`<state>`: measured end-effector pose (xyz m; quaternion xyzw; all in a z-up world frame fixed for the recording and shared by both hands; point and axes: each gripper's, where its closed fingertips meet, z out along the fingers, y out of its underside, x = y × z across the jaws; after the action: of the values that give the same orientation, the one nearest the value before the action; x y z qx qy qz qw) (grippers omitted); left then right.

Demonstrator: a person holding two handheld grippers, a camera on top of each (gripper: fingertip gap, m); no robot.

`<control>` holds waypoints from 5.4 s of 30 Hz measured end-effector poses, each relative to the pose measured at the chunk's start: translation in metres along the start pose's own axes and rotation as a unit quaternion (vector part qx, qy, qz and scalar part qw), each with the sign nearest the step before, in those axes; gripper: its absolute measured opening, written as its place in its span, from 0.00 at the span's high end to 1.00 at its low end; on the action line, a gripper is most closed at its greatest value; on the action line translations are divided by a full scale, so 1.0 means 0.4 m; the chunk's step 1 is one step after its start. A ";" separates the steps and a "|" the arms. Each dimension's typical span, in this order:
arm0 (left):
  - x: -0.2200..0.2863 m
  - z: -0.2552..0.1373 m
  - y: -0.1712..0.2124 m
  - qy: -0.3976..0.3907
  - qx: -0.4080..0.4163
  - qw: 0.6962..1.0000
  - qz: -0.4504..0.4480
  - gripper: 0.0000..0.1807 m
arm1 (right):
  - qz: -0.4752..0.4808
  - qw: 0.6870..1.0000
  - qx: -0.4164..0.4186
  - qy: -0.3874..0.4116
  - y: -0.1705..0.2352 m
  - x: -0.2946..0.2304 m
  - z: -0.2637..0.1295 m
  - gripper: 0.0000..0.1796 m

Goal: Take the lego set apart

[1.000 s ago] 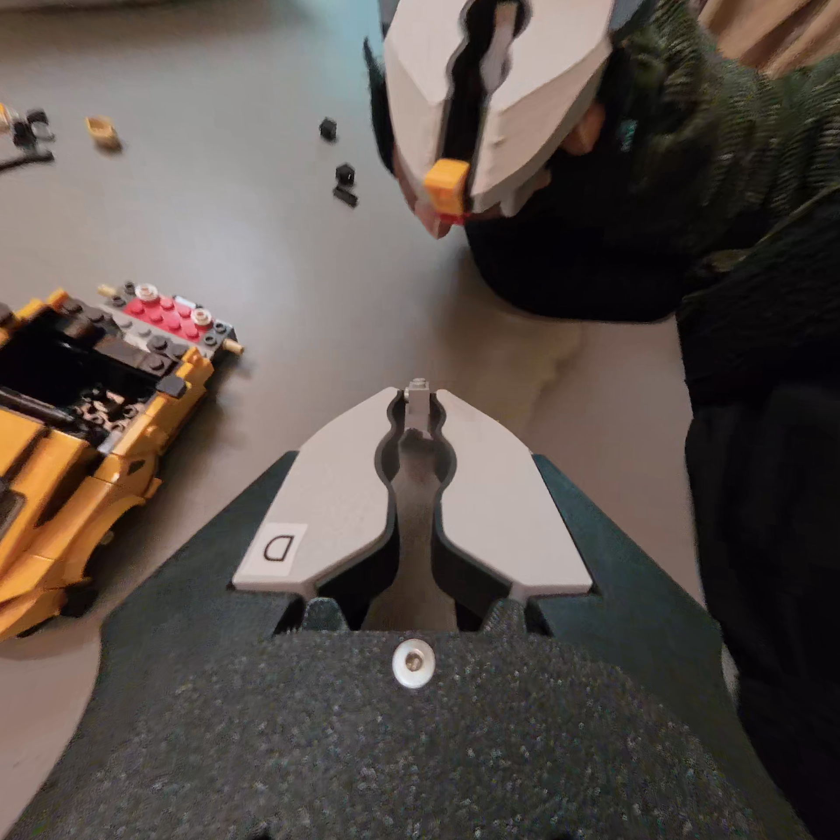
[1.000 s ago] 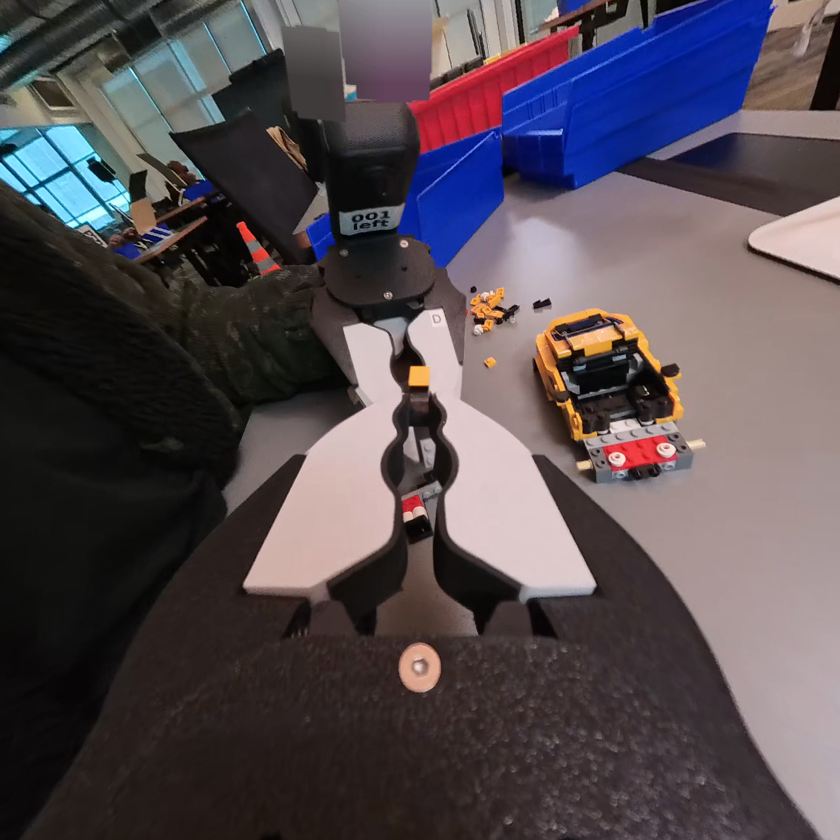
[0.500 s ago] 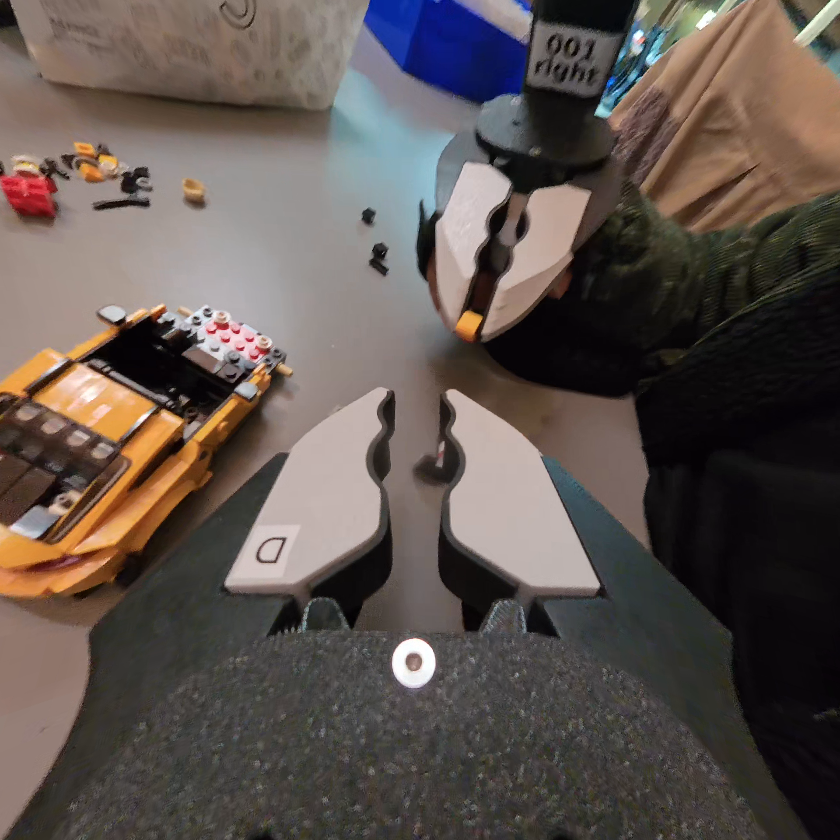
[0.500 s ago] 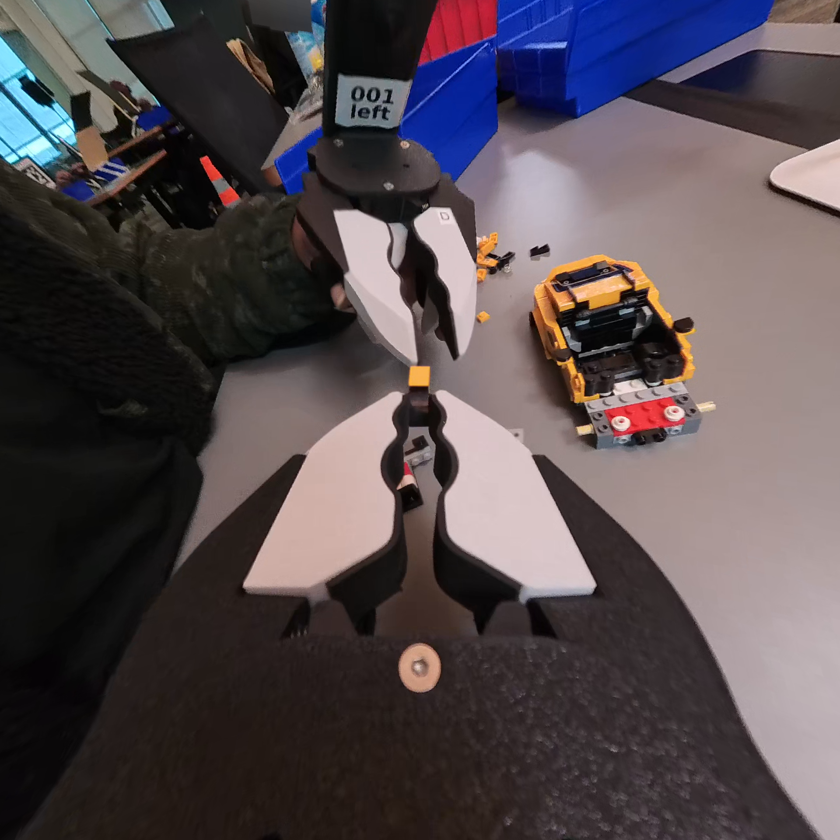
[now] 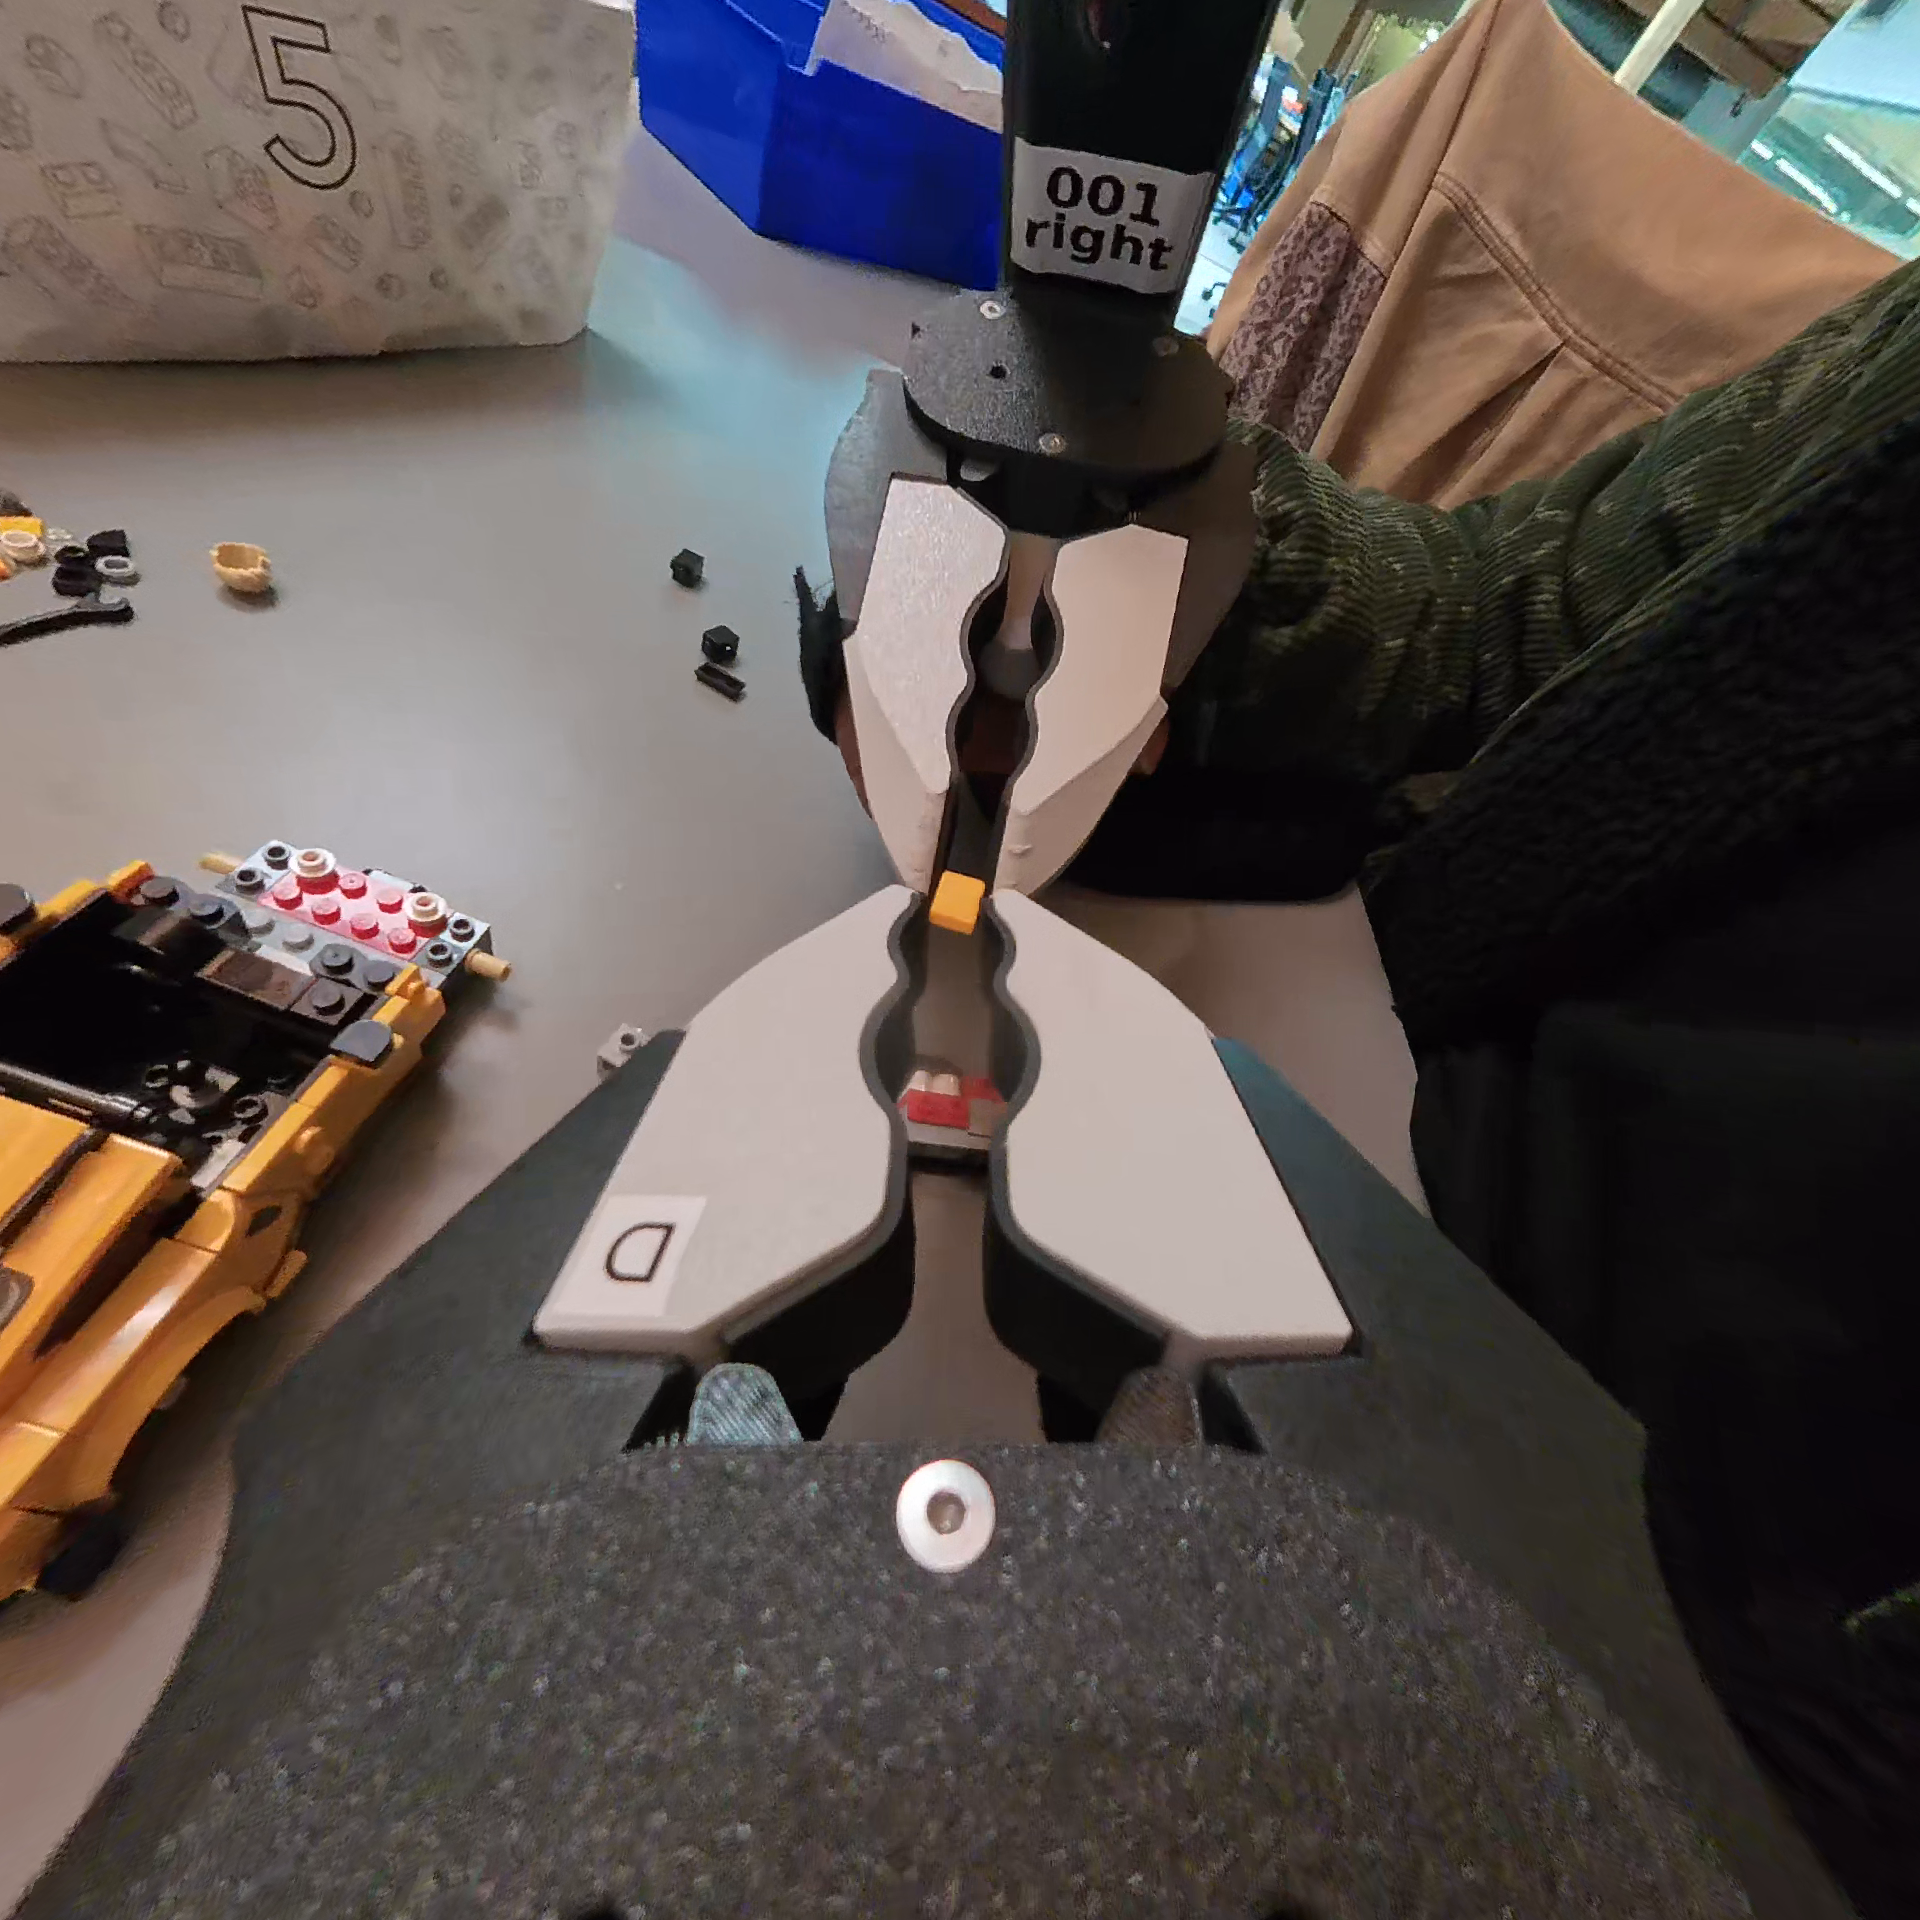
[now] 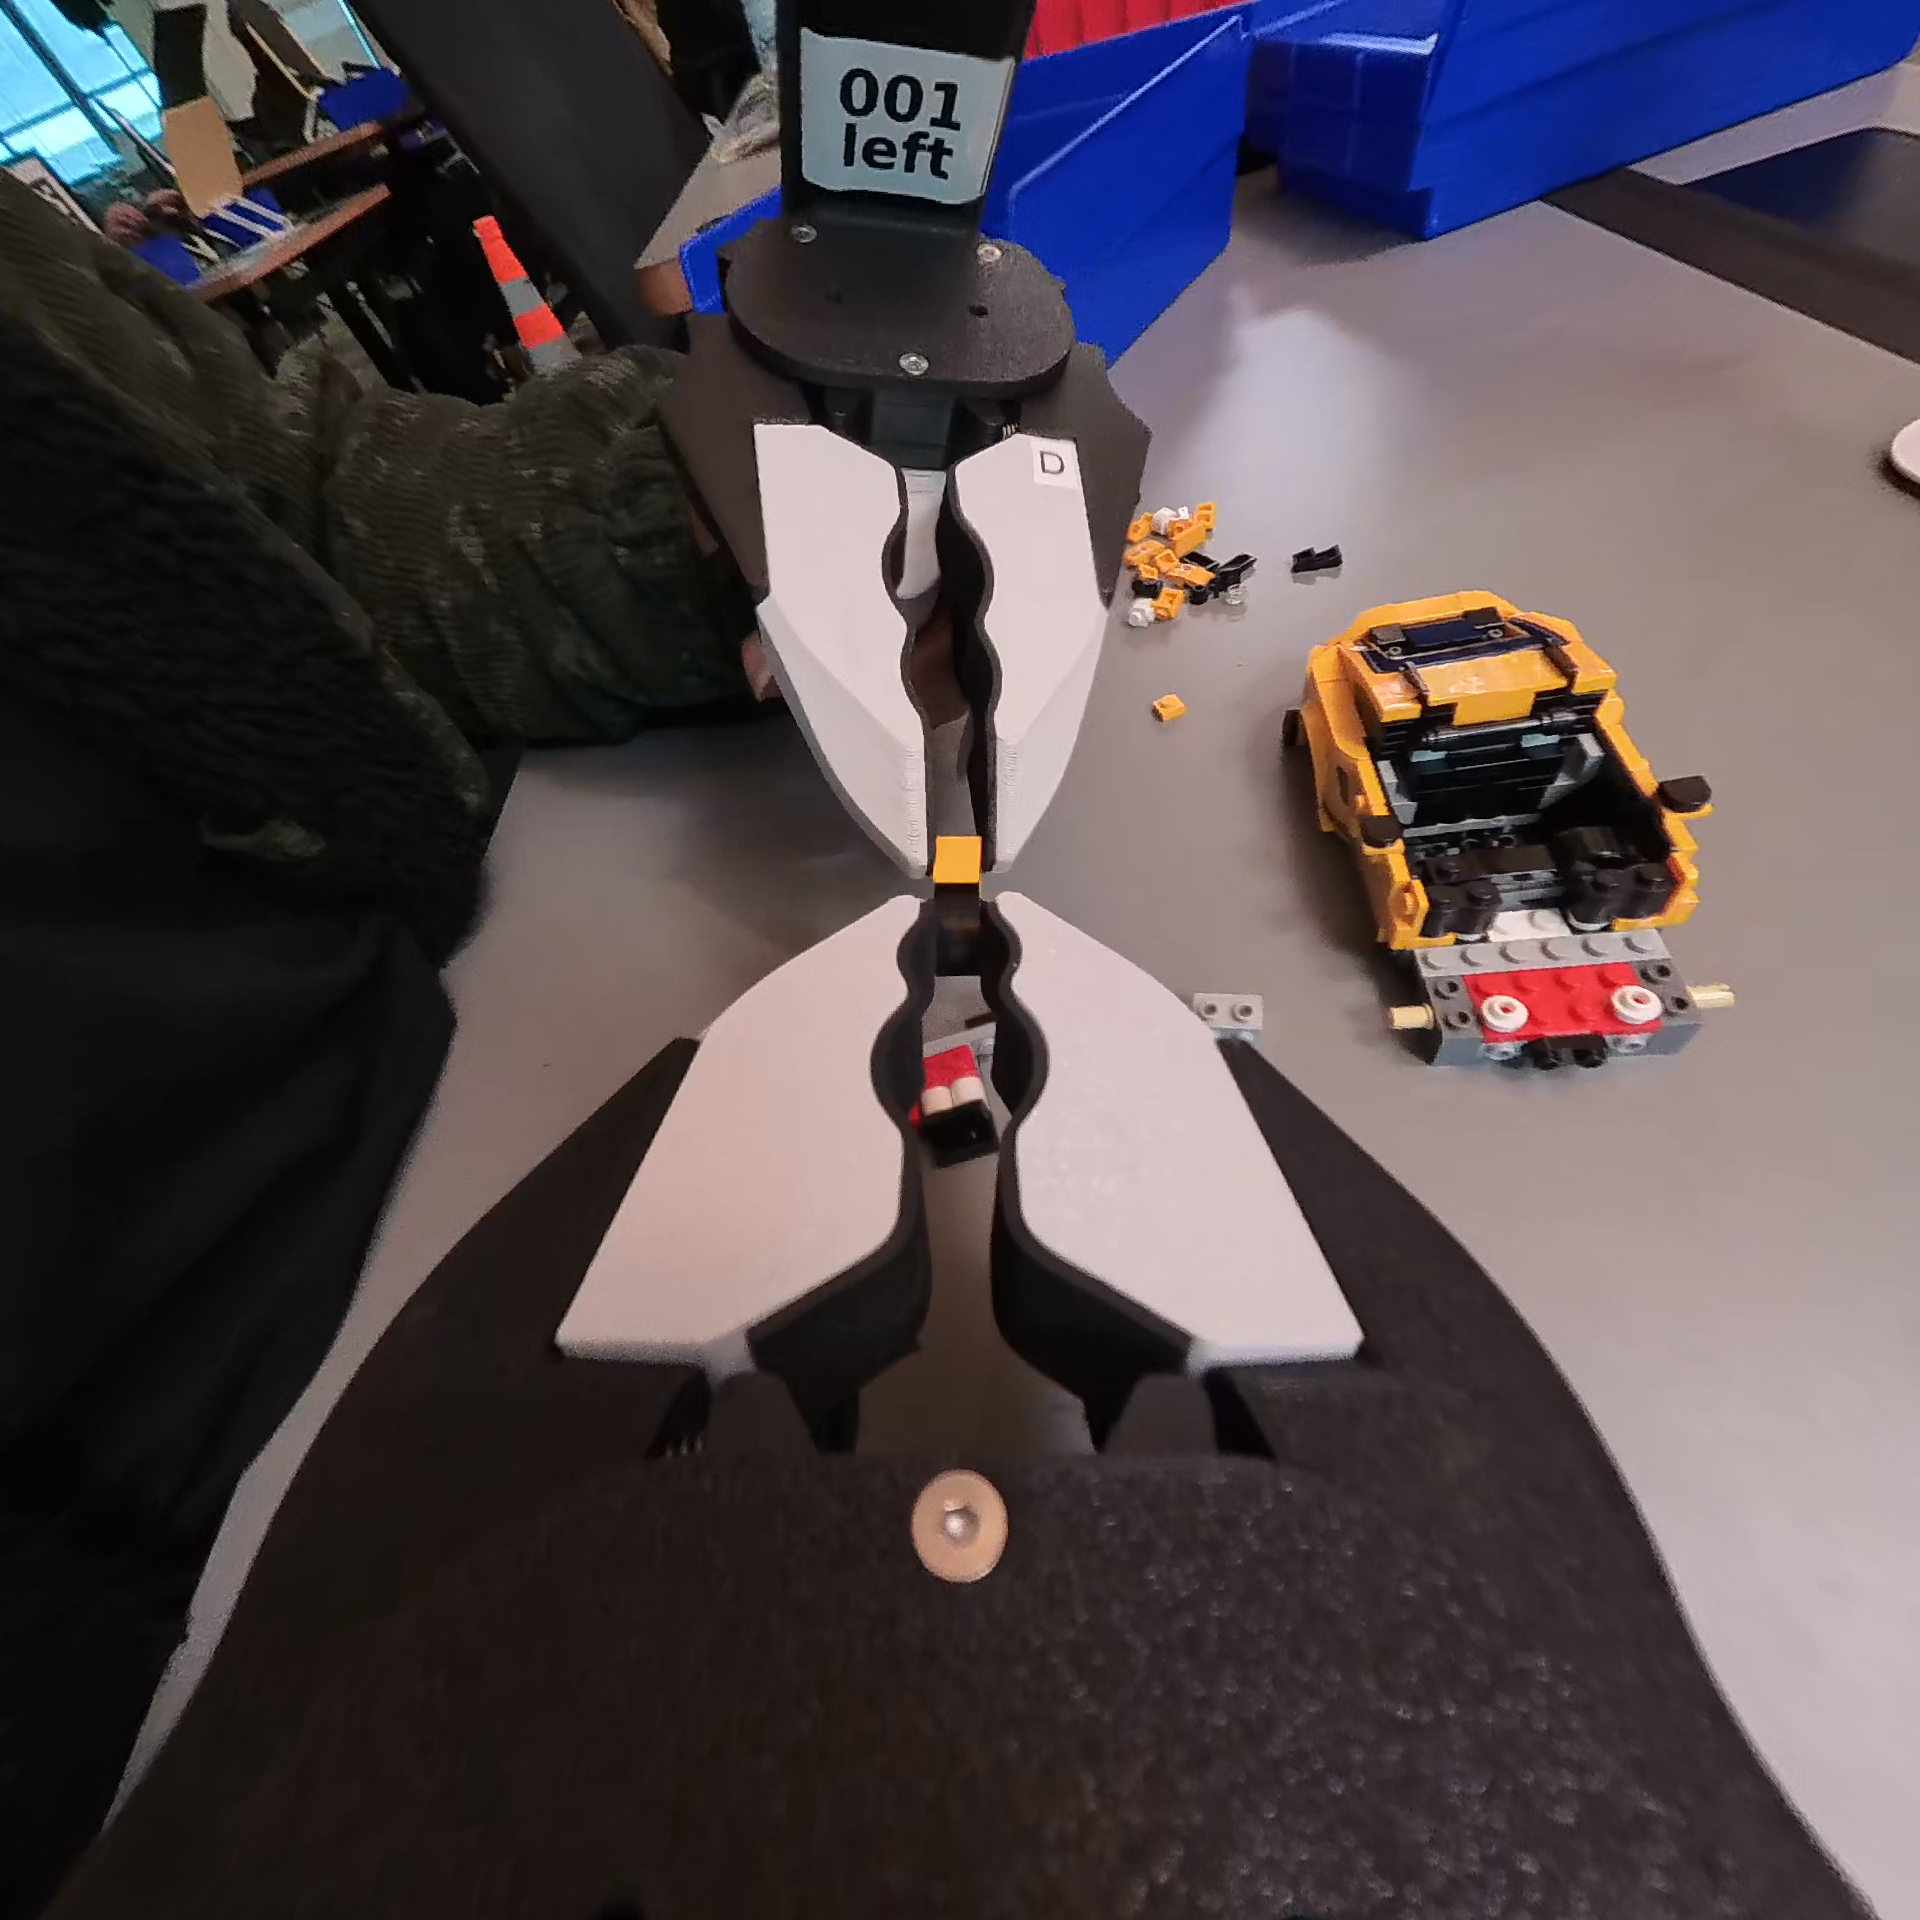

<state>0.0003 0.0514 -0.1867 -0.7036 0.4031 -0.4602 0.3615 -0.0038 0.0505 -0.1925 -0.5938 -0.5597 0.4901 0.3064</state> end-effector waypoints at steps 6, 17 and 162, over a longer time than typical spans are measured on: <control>0.011 0.003 0.005 -0.014 -0.015 0.999 0.043 0.95 | -0.004 1.000 -0.002 -0.015 0.003 -0.012 0.000 0.96; 0.032 -0.004 -0.004 0.000 -0.021 0.999 0.045 0.95 | -0.006 0.999 0.026 -0.036 -0.020 -0.030 -0.006 0.96; -0.251 -0.397 0.200 -0.337 -0.280 0.885 0.160 0.95 | 0.113 0.974 0.169 -0.098 -0.116 -0.034 -0.043 0.95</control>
<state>-0.1930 0.0869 -0.2427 -0.8143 0.4758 0.0007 0.3326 -0.0032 0.0492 -0.1413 -0.5423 -0.4252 0.6647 0.2885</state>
